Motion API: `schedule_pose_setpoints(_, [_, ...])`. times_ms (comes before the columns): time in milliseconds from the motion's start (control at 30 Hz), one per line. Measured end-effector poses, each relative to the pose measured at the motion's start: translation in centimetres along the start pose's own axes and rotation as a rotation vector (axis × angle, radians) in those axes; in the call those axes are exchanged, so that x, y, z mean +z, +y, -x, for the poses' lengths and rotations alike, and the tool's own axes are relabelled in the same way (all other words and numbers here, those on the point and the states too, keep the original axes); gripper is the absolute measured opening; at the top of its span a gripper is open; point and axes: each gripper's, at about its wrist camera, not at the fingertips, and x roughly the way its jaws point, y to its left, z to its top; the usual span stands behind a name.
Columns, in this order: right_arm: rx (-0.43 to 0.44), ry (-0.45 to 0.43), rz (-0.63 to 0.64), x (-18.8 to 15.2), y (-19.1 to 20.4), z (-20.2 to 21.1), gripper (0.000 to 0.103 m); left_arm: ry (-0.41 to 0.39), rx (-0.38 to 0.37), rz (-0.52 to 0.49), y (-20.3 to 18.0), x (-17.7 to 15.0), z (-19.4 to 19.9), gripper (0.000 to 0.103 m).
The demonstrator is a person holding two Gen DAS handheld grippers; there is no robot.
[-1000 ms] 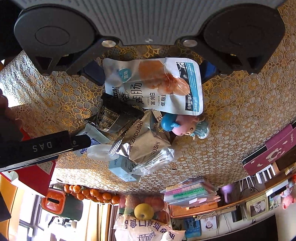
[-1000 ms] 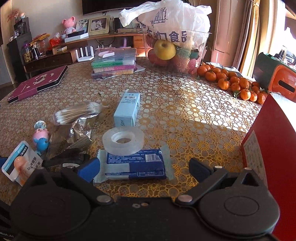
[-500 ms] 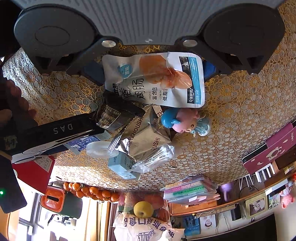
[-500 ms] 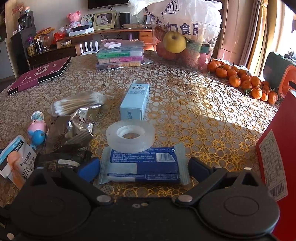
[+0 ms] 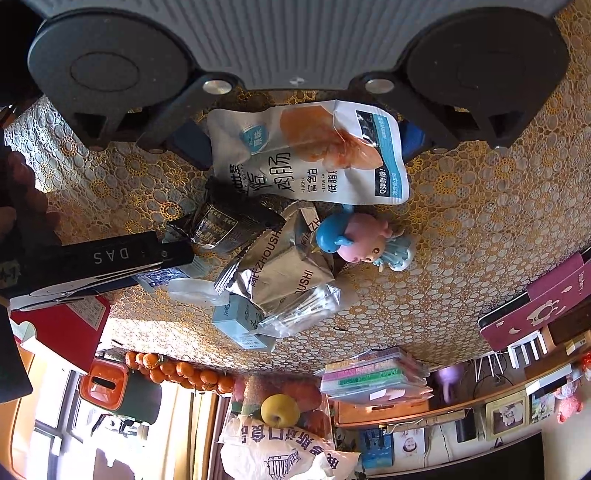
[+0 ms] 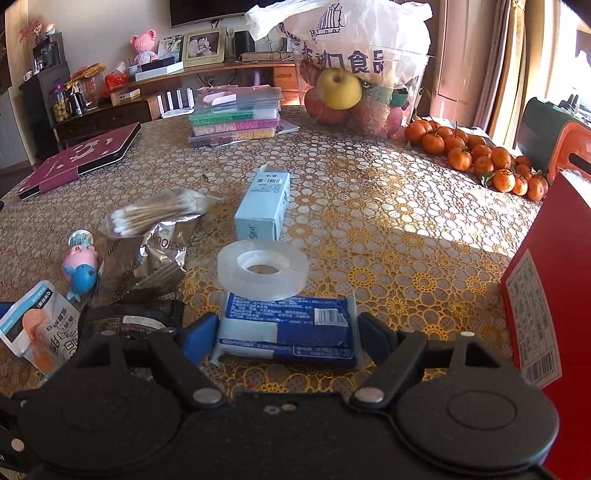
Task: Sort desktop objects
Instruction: 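Grasp the sausage pouch with the left gripper while the right gripper grasps the blue-white pack, then carry the sausage pouch and blue-white pack with both grippers over the red box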
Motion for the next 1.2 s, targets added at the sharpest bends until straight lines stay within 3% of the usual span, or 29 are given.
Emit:
schedule_pose_setpoints(700, [0.01, -0.056, -0.001, -0.9, 0.0, 6.5, 0.08, -0.024, 0.002, 0.078, 0.8, -0.2, 4.8, 0.098])
schedule_pose_setpoints(1200, [0.008, -0.12, 0.003, -2.0, 0.2, 13.0, 0.081, -0.064, -0.027, 0.036, -1.7, 0.9, 8.8, 0.098])
